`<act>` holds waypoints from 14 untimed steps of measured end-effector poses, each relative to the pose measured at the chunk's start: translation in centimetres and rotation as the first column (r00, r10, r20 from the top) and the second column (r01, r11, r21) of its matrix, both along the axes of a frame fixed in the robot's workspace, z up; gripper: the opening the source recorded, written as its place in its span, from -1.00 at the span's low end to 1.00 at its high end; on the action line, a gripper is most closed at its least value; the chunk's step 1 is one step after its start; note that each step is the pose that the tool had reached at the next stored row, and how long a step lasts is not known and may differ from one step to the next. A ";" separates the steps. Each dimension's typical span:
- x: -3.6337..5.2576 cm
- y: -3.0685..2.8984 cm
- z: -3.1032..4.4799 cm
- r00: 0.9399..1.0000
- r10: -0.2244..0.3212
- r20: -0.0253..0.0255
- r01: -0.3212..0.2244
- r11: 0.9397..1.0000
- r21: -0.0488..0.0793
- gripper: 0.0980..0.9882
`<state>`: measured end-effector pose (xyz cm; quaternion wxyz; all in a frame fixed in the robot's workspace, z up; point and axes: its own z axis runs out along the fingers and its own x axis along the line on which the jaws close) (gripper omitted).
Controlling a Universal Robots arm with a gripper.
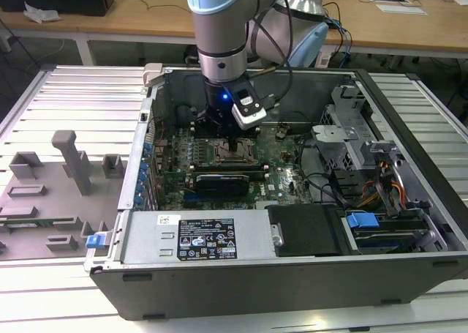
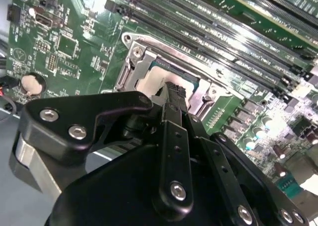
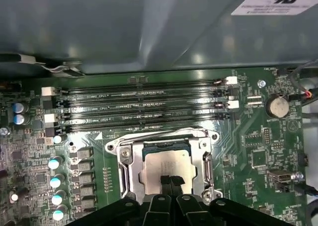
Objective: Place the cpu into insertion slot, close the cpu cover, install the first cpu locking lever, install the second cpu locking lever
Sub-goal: 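Install the first cpu locking lever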
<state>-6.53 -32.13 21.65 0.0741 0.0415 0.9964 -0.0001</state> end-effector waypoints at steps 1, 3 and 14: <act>0.00 0.00 0.25 1.000 0.000 0.000 0.000 1.000 0.000 -0.98; 0.00 0.00 0.78 1.000 0.000 0.000 0.000 1.000 0.000 -0.98; 0.10 0.00 2.04 1.000 0.000 -0.001 0.000 1.000 -0.009 -0.98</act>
